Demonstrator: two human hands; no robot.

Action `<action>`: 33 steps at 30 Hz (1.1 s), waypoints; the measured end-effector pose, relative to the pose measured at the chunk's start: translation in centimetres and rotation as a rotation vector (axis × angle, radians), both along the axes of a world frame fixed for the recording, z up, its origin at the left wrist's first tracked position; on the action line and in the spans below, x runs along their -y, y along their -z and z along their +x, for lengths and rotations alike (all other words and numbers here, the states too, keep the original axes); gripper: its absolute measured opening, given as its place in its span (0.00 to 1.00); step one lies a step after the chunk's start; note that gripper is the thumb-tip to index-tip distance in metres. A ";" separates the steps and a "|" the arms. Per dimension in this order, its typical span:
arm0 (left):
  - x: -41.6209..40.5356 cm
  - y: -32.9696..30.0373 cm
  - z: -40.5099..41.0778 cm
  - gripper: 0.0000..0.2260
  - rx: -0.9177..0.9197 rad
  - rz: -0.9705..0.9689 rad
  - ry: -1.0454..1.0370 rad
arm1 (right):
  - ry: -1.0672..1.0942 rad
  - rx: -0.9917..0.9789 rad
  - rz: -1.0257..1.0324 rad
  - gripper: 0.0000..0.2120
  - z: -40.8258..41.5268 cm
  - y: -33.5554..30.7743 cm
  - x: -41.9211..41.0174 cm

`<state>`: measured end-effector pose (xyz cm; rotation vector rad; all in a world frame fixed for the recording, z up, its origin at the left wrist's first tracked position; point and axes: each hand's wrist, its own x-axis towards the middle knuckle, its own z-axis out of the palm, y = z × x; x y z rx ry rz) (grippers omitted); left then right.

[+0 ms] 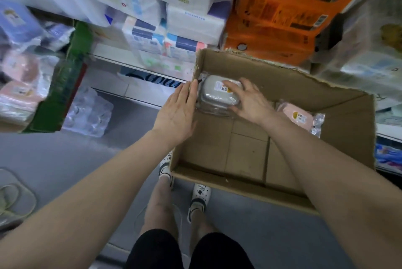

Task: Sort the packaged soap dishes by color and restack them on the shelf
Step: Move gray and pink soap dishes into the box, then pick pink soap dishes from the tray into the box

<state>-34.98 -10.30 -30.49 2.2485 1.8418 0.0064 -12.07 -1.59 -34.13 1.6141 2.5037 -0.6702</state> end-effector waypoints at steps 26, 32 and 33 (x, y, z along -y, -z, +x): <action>8.3 -6.4 -14.8 0.25 0.031 0.181 -0.322 | -0.380 -0.111 0.518 0.28 -13.8 -13.4 3.7; 12.1 -6.2 -24.5 0.23 0.028 0.196 -0.508 | -0.534 -0.134 0.439 0.28 -25.7 -12.1 5.4; 12.5 -5.9 -26.3 0.23 0.024 0.185 -0.528 | -0.557 -0.132 0.430 0.28 -27.8 -11.5 5.5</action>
